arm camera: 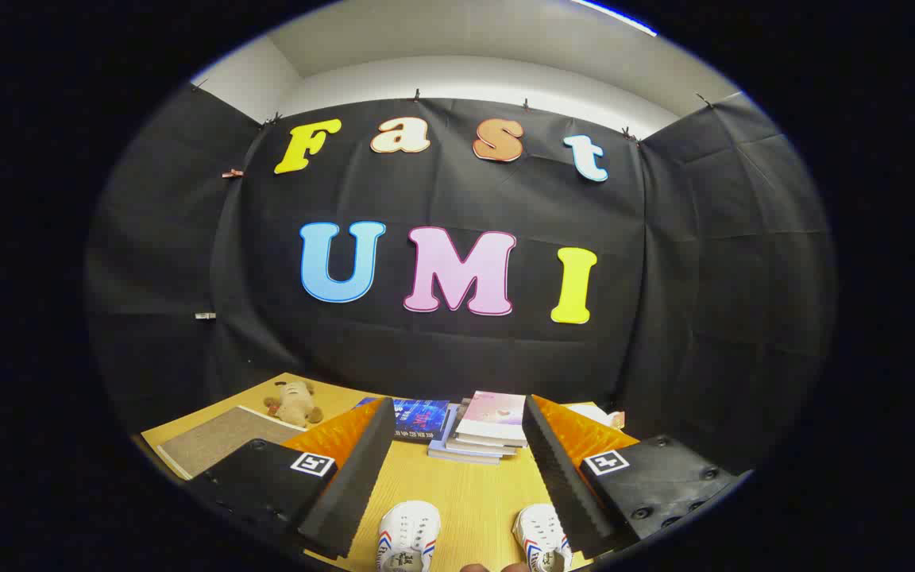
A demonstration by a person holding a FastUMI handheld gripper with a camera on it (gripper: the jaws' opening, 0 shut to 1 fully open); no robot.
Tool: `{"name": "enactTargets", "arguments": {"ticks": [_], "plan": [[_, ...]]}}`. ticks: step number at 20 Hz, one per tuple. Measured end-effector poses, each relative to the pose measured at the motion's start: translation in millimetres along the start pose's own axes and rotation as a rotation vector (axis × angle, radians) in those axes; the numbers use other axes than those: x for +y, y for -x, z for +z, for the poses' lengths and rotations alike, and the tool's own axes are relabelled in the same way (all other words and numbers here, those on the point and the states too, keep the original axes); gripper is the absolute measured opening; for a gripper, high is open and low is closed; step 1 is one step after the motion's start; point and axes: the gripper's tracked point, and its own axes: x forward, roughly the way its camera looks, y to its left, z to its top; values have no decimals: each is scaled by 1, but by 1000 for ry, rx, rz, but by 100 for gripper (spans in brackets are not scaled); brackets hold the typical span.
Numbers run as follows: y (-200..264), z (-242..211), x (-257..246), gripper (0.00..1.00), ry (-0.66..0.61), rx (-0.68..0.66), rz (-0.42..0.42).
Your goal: Open the storage box then place both shoes into the box .Put the left shoe in first, then the right shoe, with the right side of both shoes facing outward in a uniform manner.
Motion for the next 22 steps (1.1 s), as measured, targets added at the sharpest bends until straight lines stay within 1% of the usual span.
{"name": "enactTargets", "arguments": {"ticks": [4, 8, 14, 22], "plan": [[-5, 0, 1, 98, -19, 3, 21], [-11, -6, 2, 98, -12, 17, 30], [-14, -21, 18, 98, -1, 57, 75], [-28, -29, 28, 98, -6, 70, 97]]}}
